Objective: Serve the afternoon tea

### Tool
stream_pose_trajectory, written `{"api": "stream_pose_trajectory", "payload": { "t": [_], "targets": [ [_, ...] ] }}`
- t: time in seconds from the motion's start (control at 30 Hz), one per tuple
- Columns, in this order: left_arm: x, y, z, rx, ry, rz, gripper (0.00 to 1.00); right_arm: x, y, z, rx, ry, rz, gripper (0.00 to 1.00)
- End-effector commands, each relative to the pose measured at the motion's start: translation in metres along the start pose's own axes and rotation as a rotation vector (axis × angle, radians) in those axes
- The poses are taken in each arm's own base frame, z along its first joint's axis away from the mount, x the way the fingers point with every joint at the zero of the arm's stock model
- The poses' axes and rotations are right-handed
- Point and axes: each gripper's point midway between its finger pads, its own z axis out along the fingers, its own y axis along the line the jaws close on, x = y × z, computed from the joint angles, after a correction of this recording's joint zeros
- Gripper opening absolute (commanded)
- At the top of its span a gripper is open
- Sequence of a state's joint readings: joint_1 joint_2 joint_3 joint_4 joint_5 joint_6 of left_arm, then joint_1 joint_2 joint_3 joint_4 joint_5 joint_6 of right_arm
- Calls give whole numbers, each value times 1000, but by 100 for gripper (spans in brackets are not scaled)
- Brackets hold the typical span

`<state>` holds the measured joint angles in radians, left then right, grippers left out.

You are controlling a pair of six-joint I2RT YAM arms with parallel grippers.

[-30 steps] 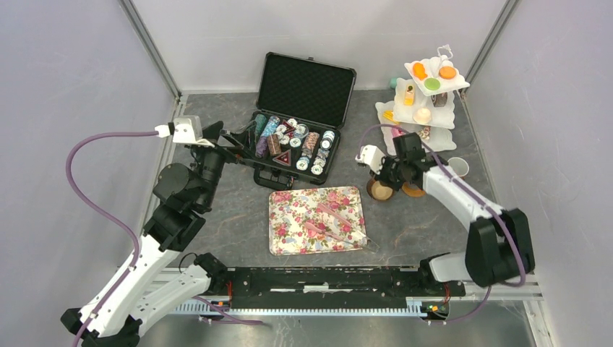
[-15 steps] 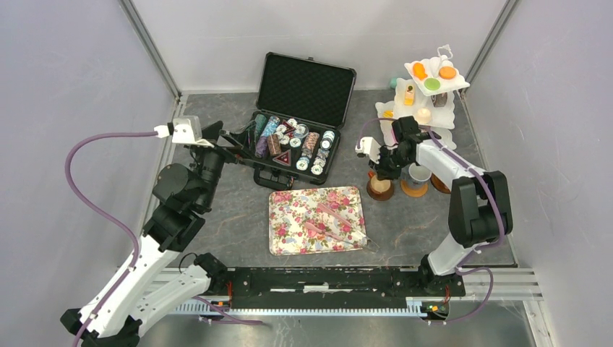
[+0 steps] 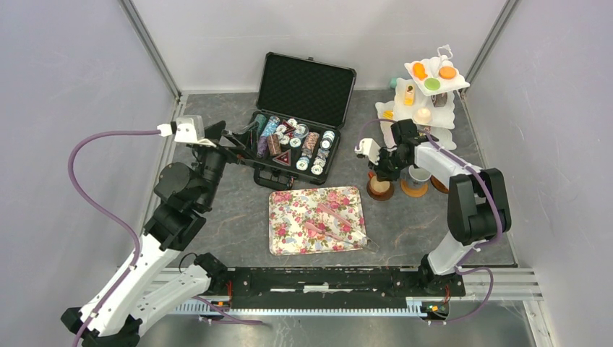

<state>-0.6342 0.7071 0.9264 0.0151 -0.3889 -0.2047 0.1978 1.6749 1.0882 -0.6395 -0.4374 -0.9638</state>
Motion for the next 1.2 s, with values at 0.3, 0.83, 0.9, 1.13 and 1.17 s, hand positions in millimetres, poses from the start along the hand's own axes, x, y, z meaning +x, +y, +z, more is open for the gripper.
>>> {"api": "stream_pose_trajectory", "payload": {
  "t": [0.3, 0.83, 0.9, 1.13, 1.17],
  "targets": [
    [-16, -5, 2, 17, -34, 23, 100, -16, -11, -15, 76, -36, -6, 39],
    [-10, -7, 5, 28, -13, 22, 100, -74, 13, -91, 176, -137, -3, 56],
    [-9, -6, 5, 22, -15, 23, 100, -87, 23, -102, 210, -180, -6, 96],
    [-13, -2, 3, 5, -29, 31, 100, -113, 32, -160, 456, -423, 181, 98],
    [-14, -1, 2, 0, -34, 31, 100, -113, 32, -168, 491, -450, 251, 98]
  ]
}}
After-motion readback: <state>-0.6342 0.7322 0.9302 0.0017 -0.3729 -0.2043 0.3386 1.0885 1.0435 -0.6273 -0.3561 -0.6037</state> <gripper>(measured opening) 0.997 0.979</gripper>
